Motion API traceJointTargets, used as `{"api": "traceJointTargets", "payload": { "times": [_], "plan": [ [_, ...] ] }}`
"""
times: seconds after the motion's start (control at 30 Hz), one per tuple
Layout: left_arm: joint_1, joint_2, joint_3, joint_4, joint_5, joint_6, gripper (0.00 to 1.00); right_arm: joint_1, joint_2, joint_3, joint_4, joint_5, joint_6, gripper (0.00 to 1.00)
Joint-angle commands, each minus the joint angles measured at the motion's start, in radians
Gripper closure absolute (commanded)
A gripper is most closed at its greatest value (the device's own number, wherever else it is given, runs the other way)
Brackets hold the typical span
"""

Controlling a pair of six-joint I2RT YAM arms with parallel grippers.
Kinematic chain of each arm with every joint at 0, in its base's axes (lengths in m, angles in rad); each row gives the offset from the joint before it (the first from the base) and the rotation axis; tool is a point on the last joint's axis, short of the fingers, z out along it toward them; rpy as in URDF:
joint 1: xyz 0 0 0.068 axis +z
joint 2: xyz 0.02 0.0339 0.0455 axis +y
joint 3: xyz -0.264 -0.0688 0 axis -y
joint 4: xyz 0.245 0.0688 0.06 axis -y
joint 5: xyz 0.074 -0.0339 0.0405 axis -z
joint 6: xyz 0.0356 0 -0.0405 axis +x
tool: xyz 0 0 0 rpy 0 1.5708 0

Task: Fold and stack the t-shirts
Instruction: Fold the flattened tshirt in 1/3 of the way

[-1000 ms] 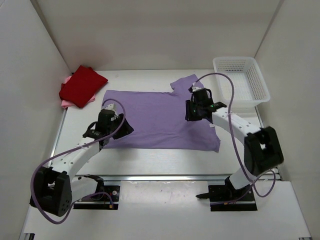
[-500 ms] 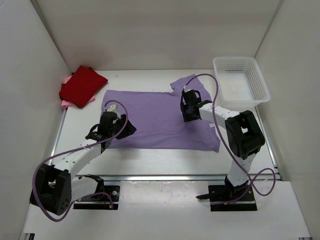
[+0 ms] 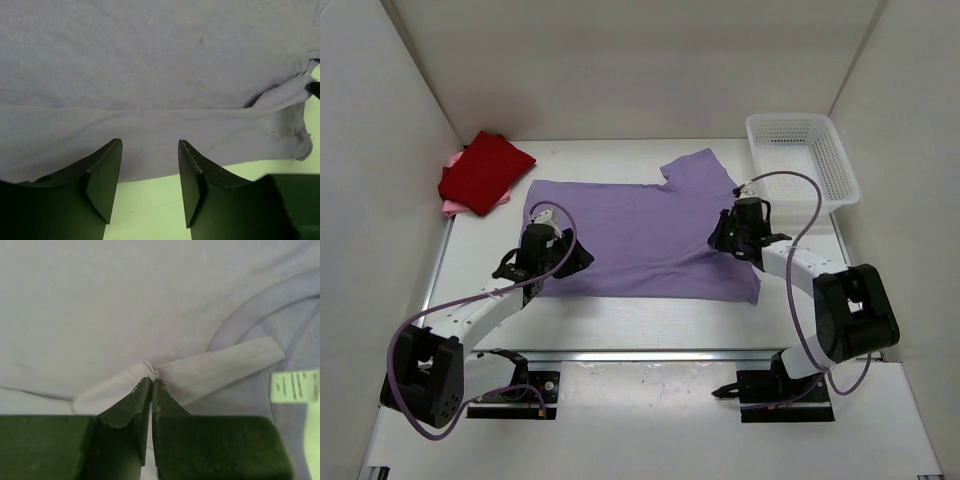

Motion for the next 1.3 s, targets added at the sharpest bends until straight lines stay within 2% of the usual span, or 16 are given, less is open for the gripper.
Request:
{"api": "traceJointTargets", "payload": {
  "times": [0.0,0.1,0.27,0.3,0.4,0.43,0.5,0.53,0.57,0.63,0.7,0.77,0.87,0.97,1.27],
  "plan": [
    [0.011,-0.006,-0.009,0.026,0.015,-0.01,0.41,-0.059,-0.042,-0.051,0.313,-0.214,0.176,0.99],
    [0.003,-0.018,-0.02,0.026,0.014,-0.01,0.41,-0.084,0.013,0.006,0.28,-0.264,0.179,0.96],
    [0.004,-0.013,-0.018,0.023,0.005,-0.013,0.41,-0.024,0.102,0.16,0.191,-0.17,0.034,0.91],
    [0.009,-0.019,-0.018,0.021,0.004,-0.007,0.41,-0.018,0.13,0.197,0.159,-0.166,0.017,0.84],
    [0.011,-0.022,-0.017,0.015,-0.001,-0.002,0.41,-0.004,0.182,0.31,0.053,-0.141,-0.06,0.75],
    [0.012,-0.025,-0.015,0.01,-0.013,-0.01,0.41,0.004,0.175,0.313,0.054,-0.117,-0.071,0.74],
    [0.017,-0.042,-0.014,0.015,-0.022,-0.013,0.41,0.022,0.146,0.289,0.065,-0.043,-0.098,0.58],
    [0.021,-0.039,-0.015,0.013,-0.022,-0.016,0.41,0.028,0.135,0.283,0.056,-0.041,-0.108,0.55],
    [0.024,-0.041,-0.012,0.006,-0.018,-0.022,0.41,0.031,0.133,0.29,0.052,-0.026,-0.112,0.55],
    [0.028,-0.038,0.001,0.013,-0.01,-0.024,0.41,0.038,0.135,0.289,-0.01,-0.024,-0.106,0.74],
    [0.023,-0.036,0.011,0.02,-0.009,-0.025,0.41,0.063,0.127,0.255,-0.01,-0.017,-0.094,0.89],
    [0.014,-0.036,0.018,0.016,-0.002,-0.019,0.42,0.082,0.126,0.213,0.009,-0.029,-0.079,0.96],
    [0.017,-0.032,0.006,0.018,0.001,-0.022,0.41,0.111,0.148,0.183,0.013,-0.06,-0.054,1.0],
    [0.021,-0.032,0.002,0.017,-0.005,-0.024,0.41,0.107,0.194,0.204,-0.001,-0.081,-0.048,1.0],
    [0.043,-0.036,-0.011,0.021,-0.001,-0.019,0.41,0.062,0.406,0.398,0.023,-0.15,-0.005,1.0]
  ]
}}
